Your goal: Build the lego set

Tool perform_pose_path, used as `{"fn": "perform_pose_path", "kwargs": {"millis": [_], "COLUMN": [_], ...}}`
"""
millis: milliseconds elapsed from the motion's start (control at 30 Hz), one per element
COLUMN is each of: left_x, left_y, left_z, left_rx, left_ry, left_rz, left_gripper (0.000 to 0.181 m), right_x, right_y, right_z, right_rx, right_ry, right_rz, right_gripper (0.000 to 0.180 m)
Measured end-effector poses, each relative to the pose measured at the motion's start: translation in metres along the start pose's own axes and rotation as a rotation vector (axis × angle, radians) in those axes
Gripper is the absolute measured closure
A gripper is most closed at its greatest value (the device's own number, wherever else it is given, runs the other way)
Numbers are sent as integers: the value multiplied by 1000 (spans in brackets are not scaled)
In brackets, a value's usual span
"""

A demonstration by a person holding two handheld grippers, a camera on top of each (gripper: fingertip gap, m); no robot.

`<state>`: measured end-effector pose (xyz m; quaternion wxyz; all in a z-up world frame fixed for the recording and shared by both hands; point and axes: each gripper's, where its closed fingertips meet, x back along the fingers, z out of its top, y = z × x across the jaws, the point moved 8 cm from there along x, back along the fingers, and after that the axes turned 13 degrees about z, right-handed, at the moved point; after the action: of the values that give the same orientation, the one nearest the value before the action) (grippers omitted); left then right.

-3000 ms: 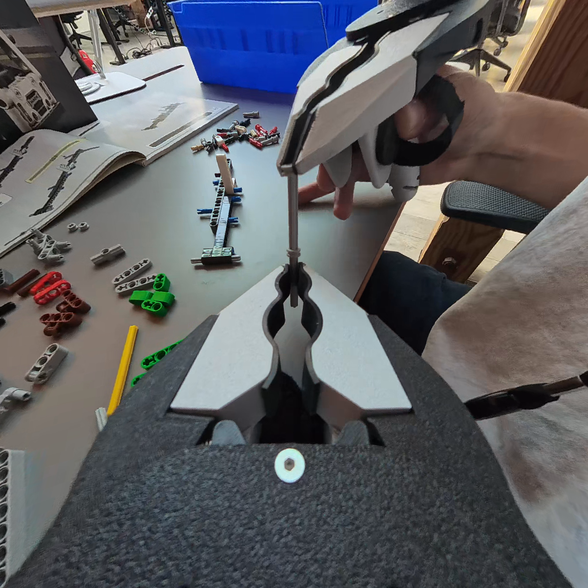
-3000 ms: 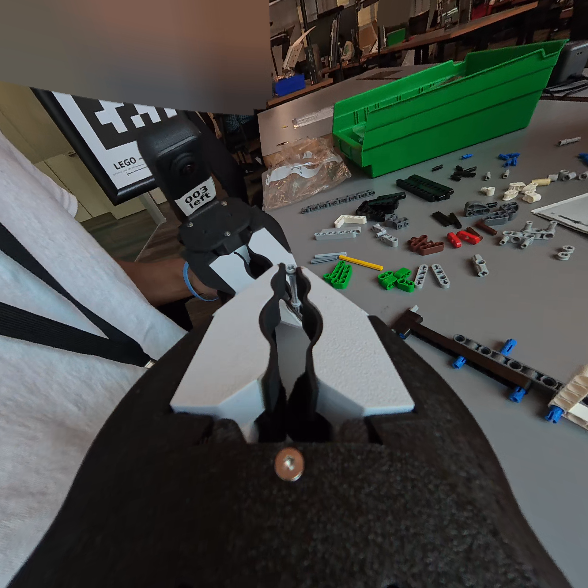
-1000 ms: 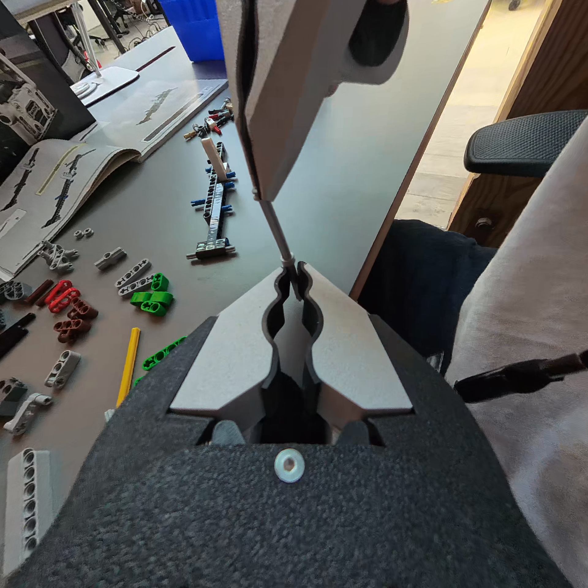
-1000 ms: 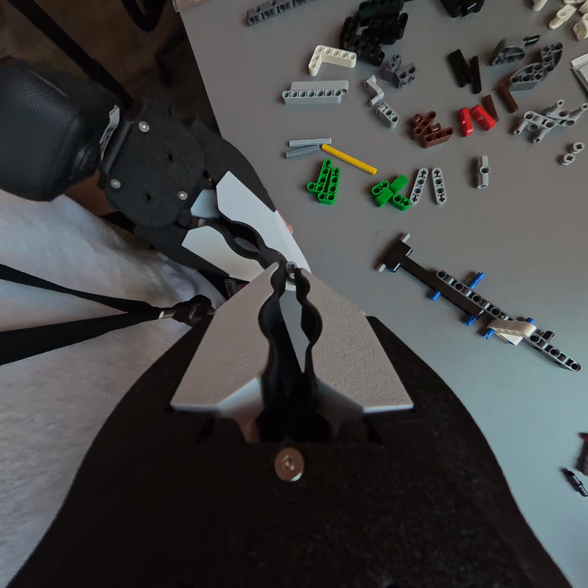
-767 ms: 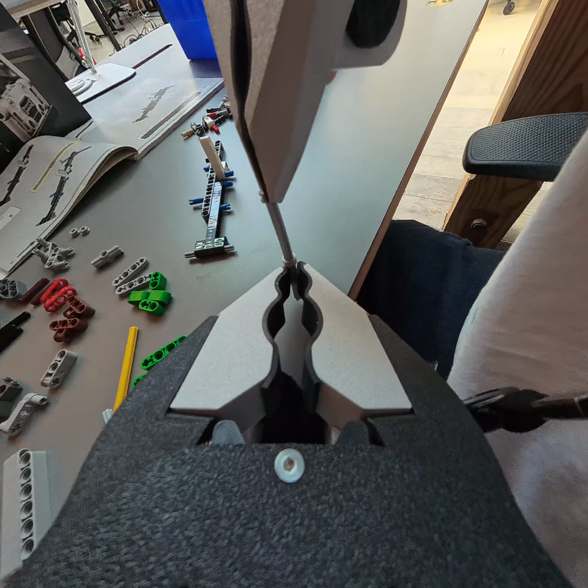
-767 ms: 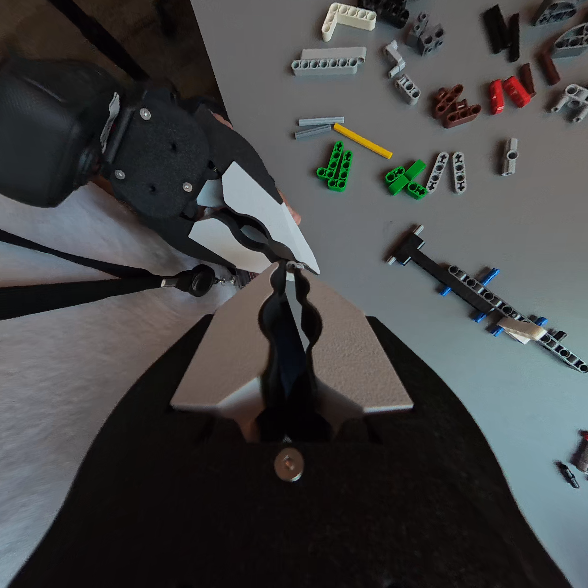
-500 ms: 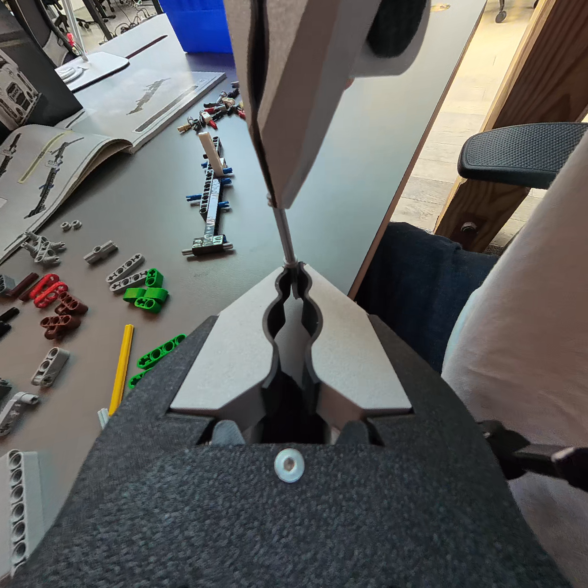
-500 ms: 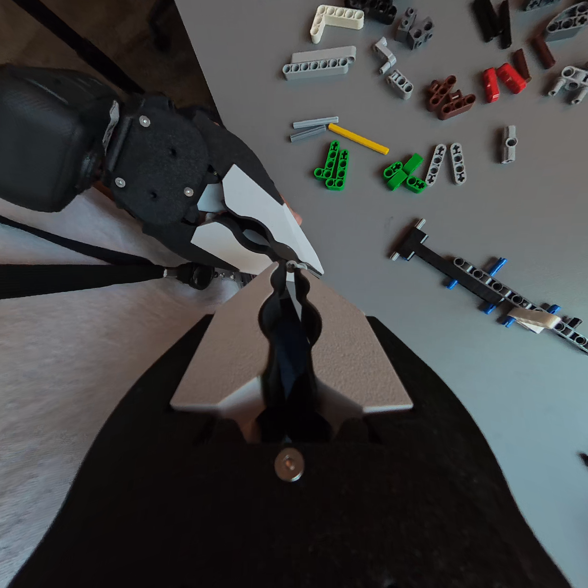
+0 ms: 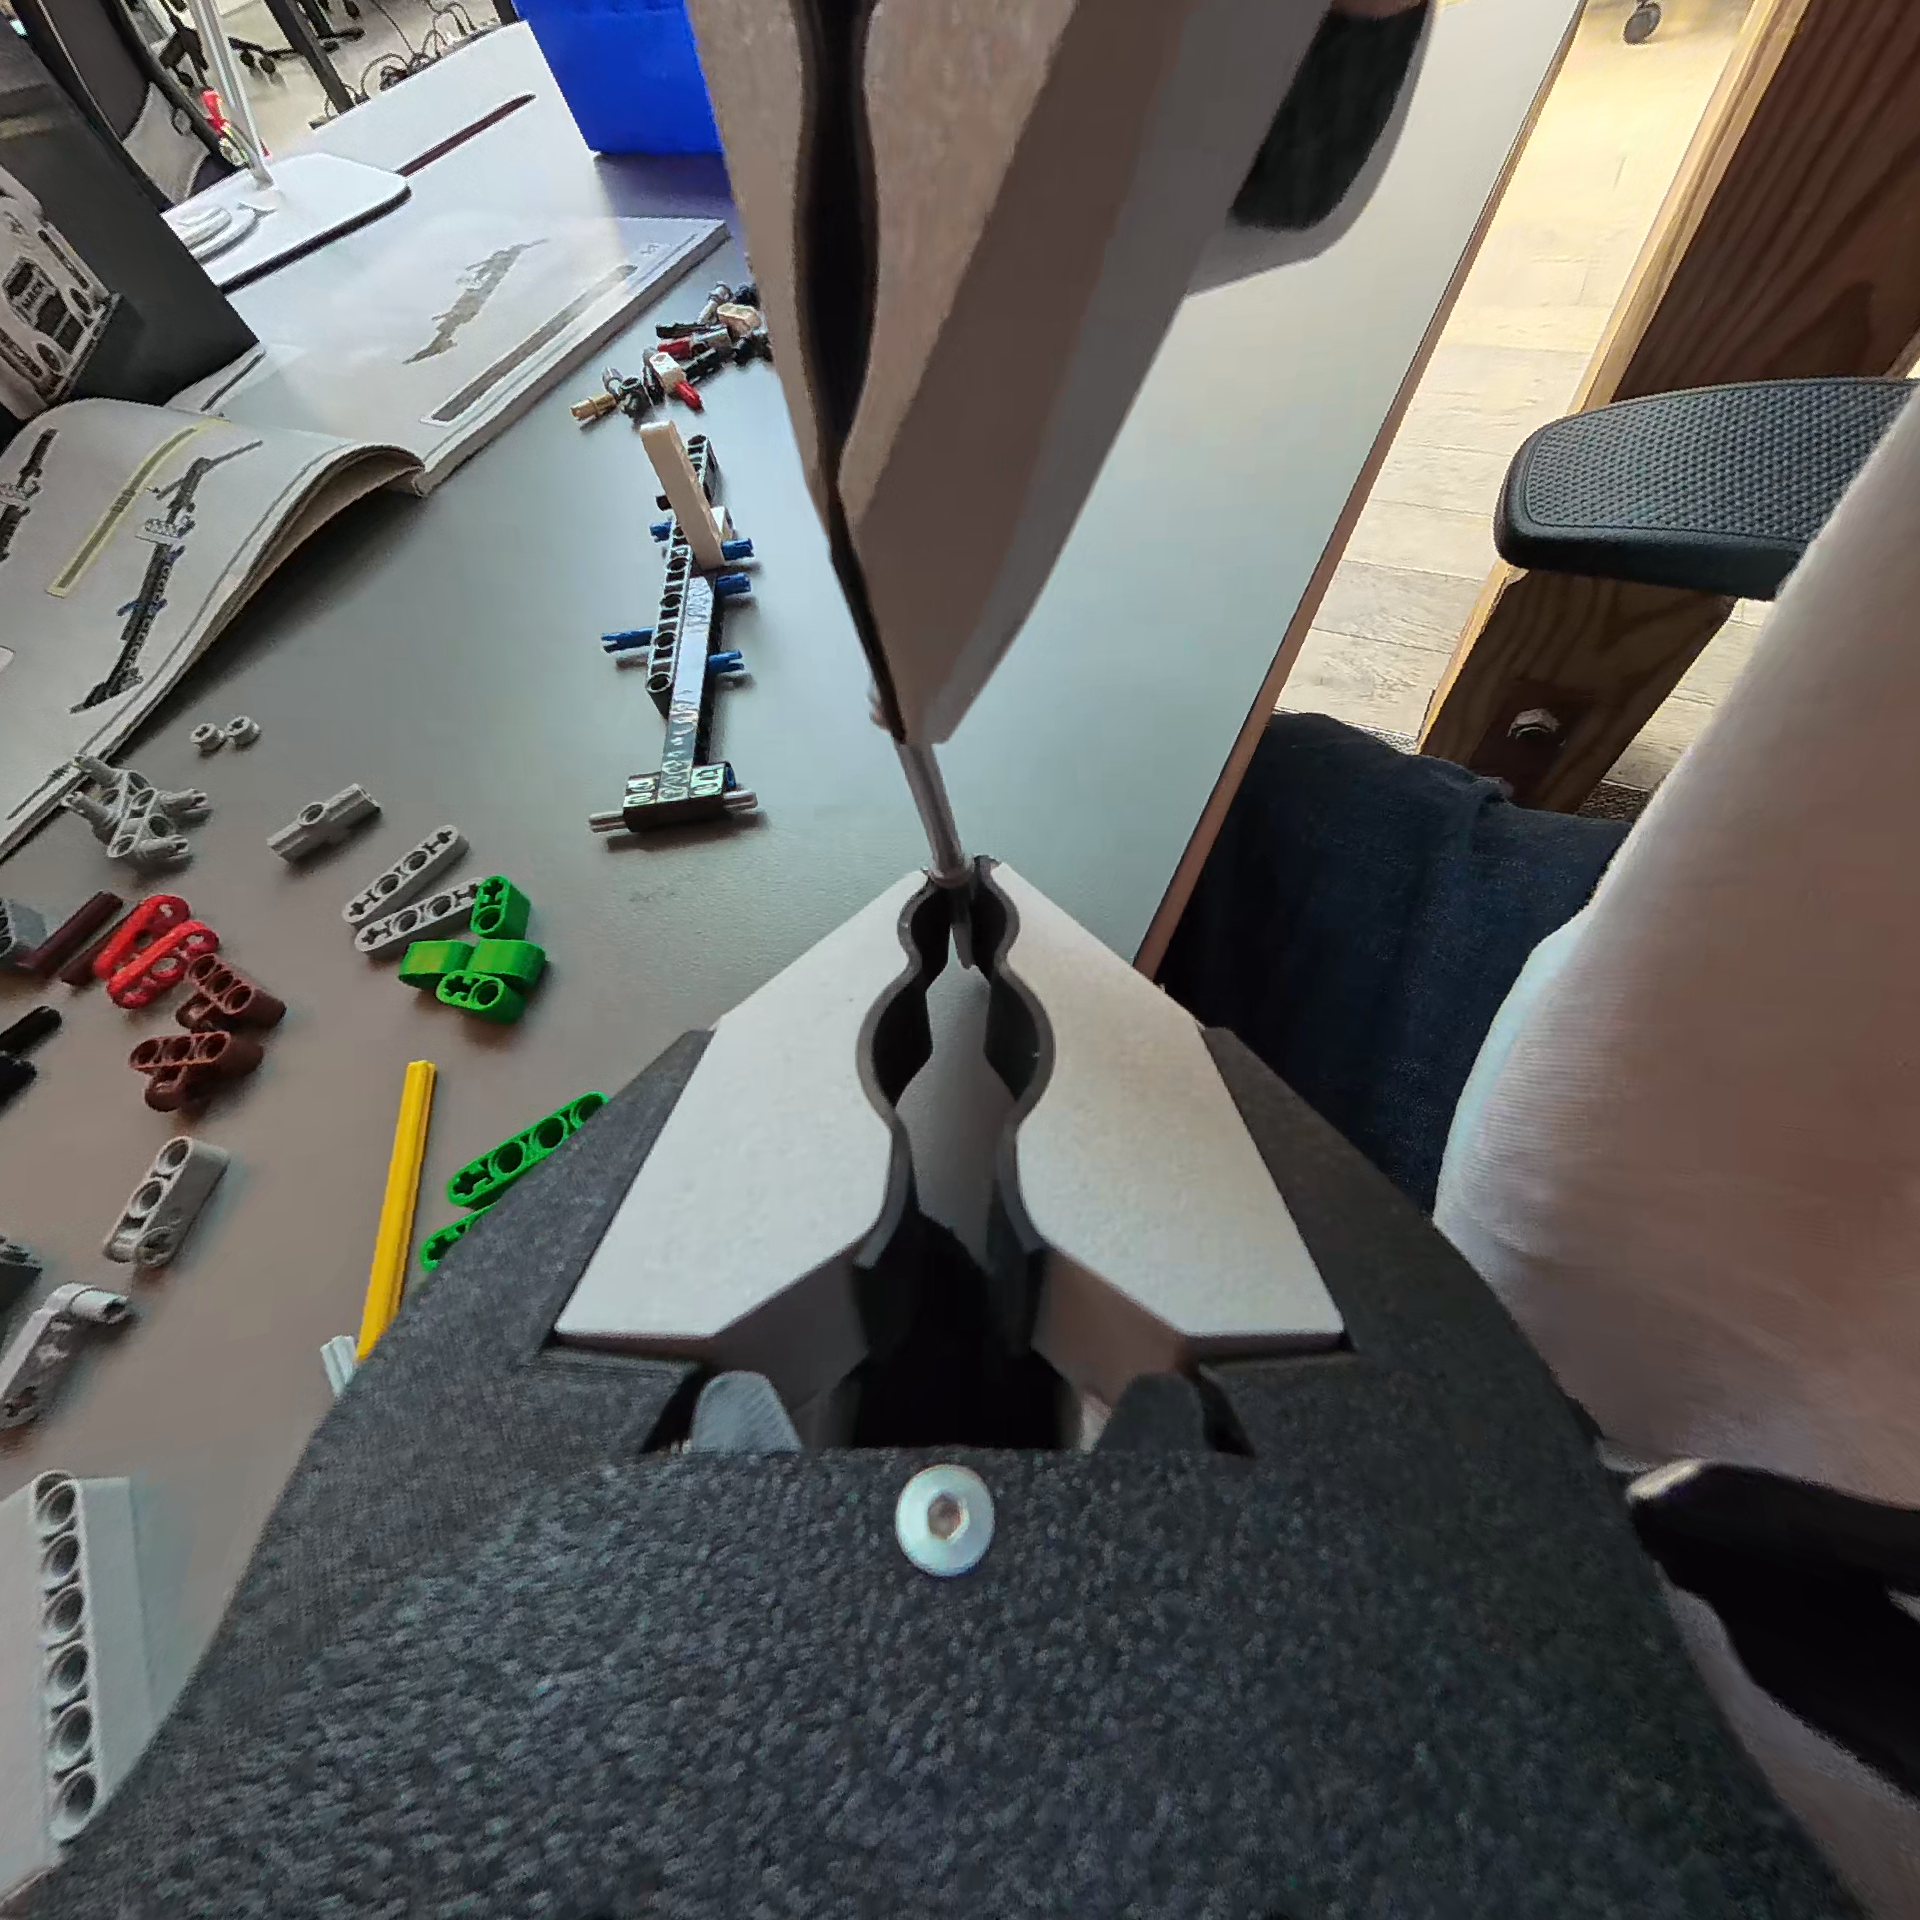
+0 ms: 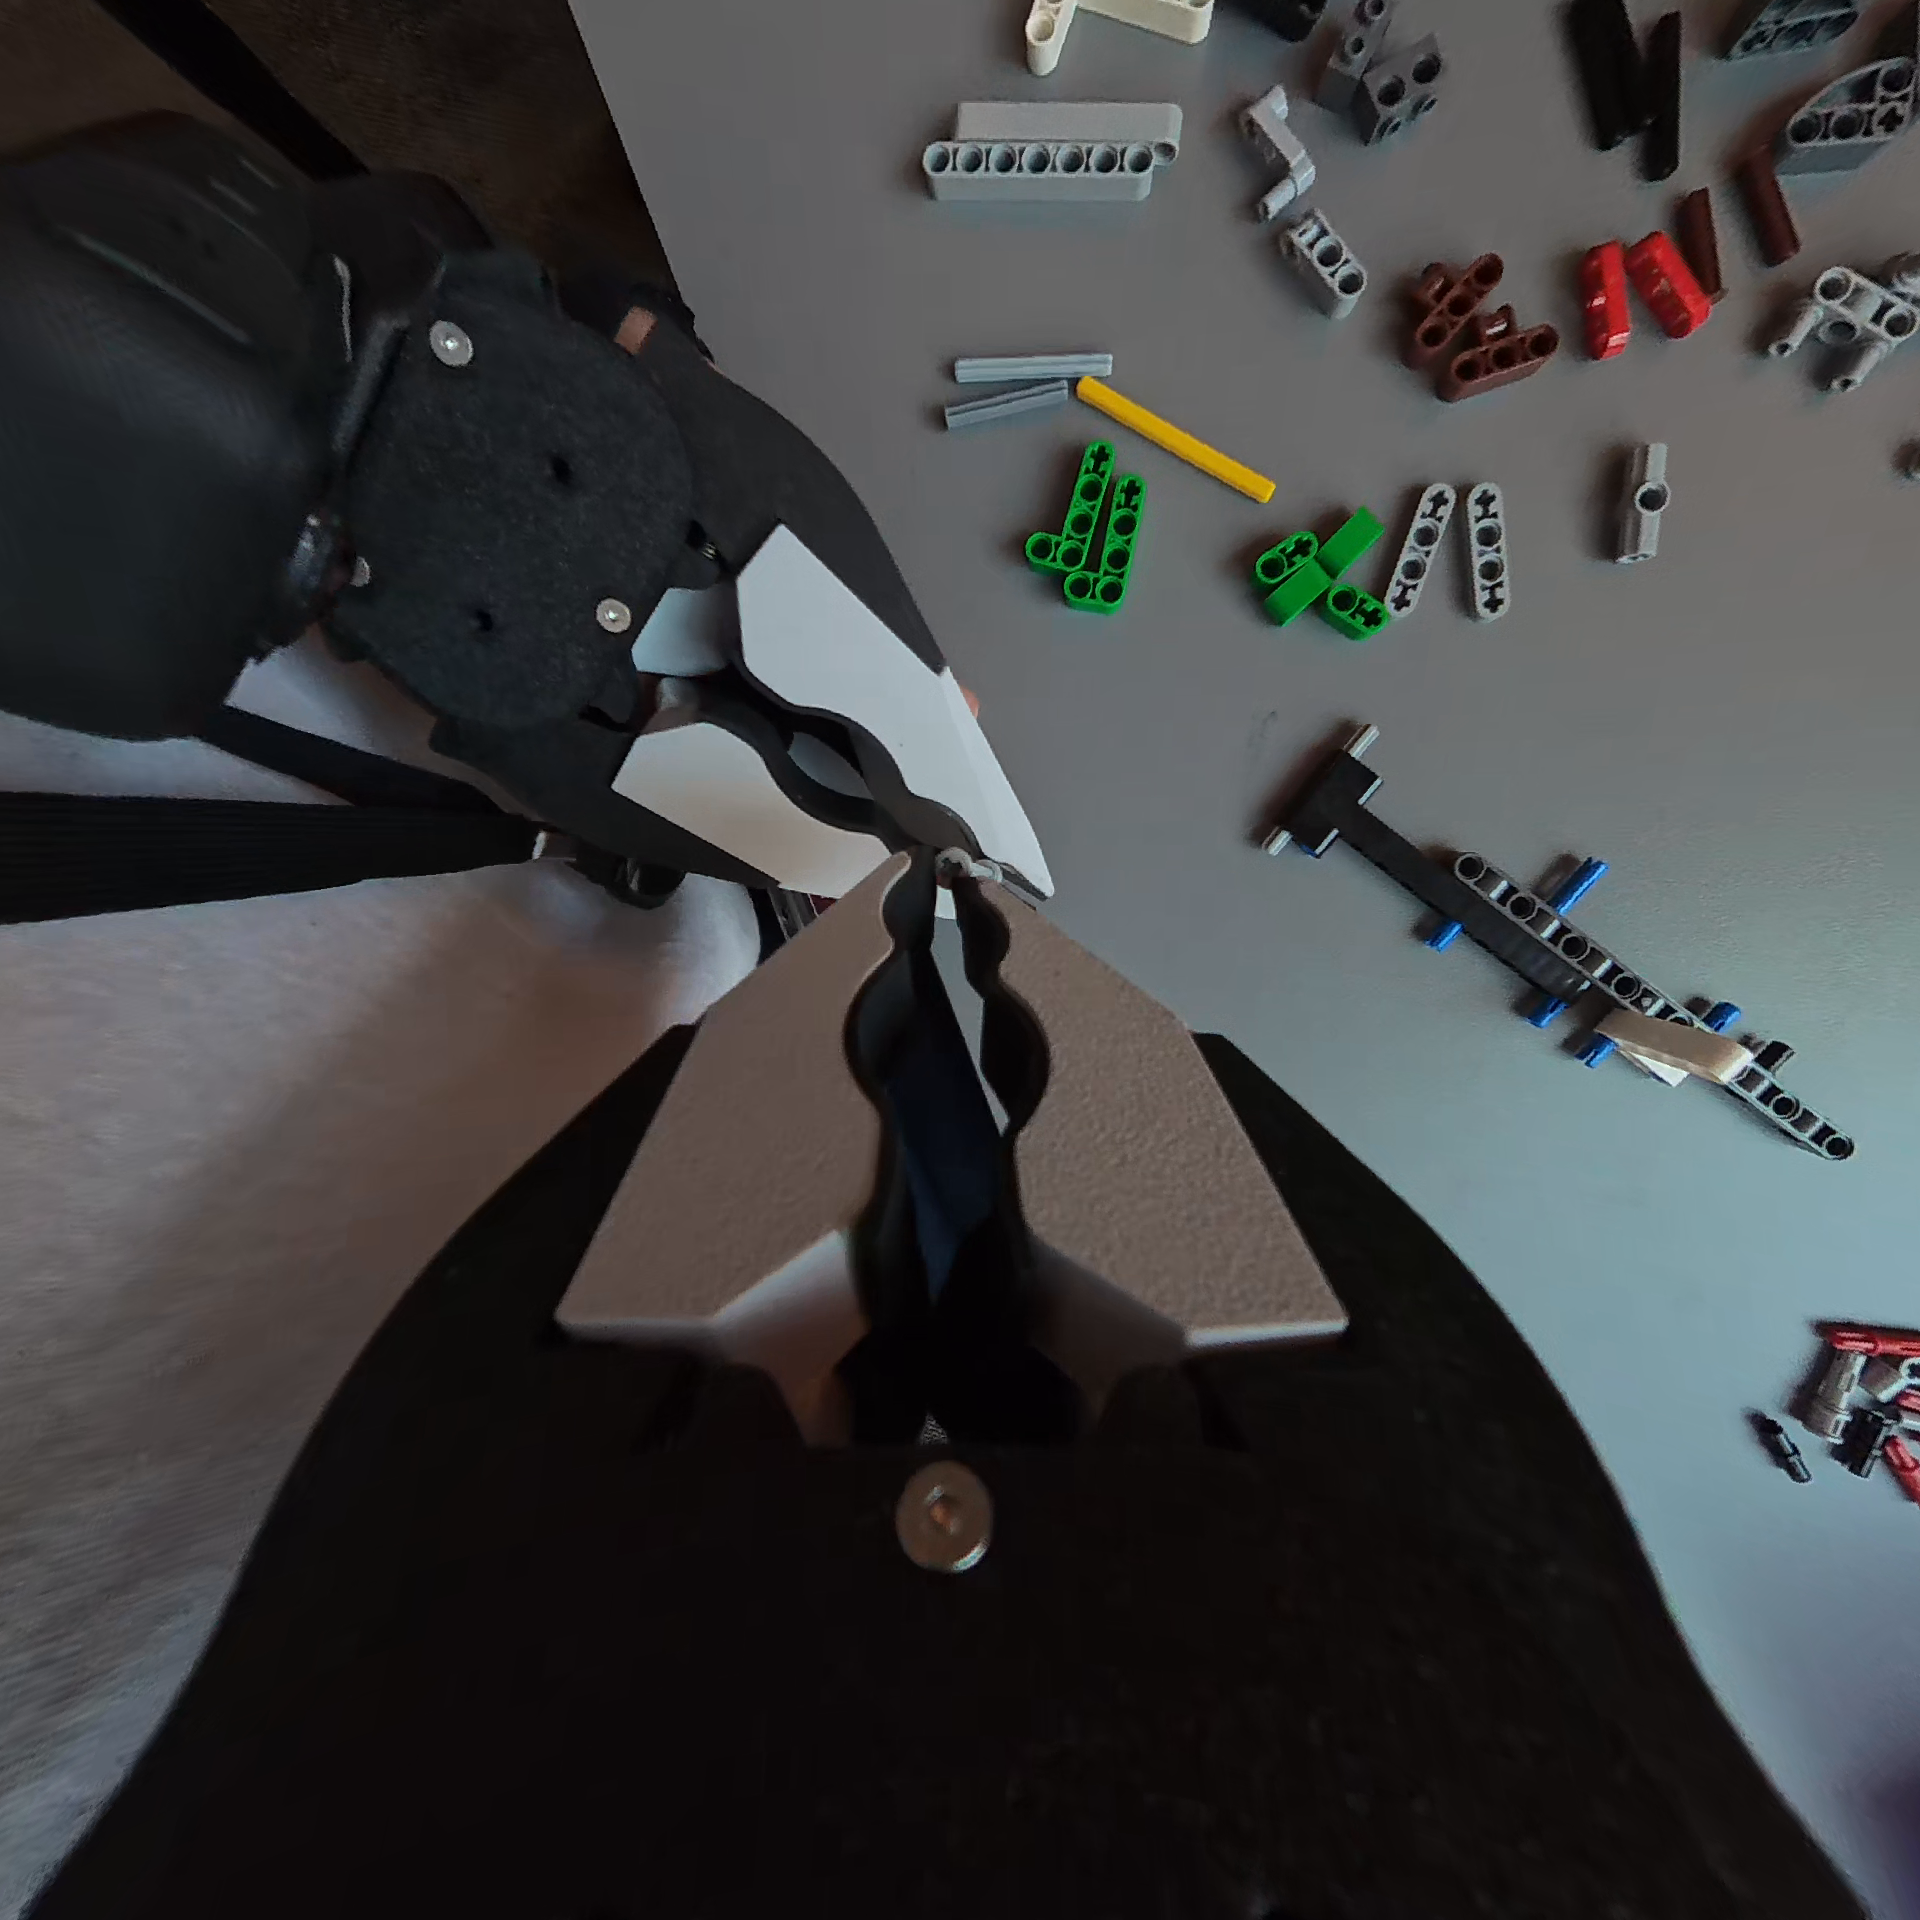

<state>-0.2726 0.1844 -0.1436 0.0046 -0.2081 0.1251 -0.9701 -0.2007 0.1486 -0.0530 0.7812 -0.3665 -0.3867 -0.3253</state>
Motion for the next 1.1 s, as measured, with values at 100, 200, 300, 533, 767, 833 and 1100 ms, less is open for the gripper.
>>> {"fn": "perform_pose_path", "kwargs": {"millis": [100,200,300,533,767,833,1100], "left_x": [0,0,0,1,1,1,5], "left_y": [0,0,0,1,-2,-2,-15], "left_z": [0,0,0,0,1,1,3], "left_rx": [-6,-8,-6,-11,35,29,201], "left_ry": [0,-3,-6,26,28,36,72], "left_rz": [2,2,3,-1,-2,14,41], "left_gripper": [178,178,178,178,178,178,178], "right_x": [-1,-2,-3,-35,-7,-2,39], "right_y": [-1,-2,-3,4,9,9,31], "right_z": [1,1,1,-23,-13,-14,-16], "right_rx": [15,19,34,61,15,31,117], "right_ry": [-22,-27,-39,-224,-49,1,325], "right_rz": [-1,7,-11,-18,3,-1,-110], "right_gripper": [177,177,178,180,179,178,172]}}
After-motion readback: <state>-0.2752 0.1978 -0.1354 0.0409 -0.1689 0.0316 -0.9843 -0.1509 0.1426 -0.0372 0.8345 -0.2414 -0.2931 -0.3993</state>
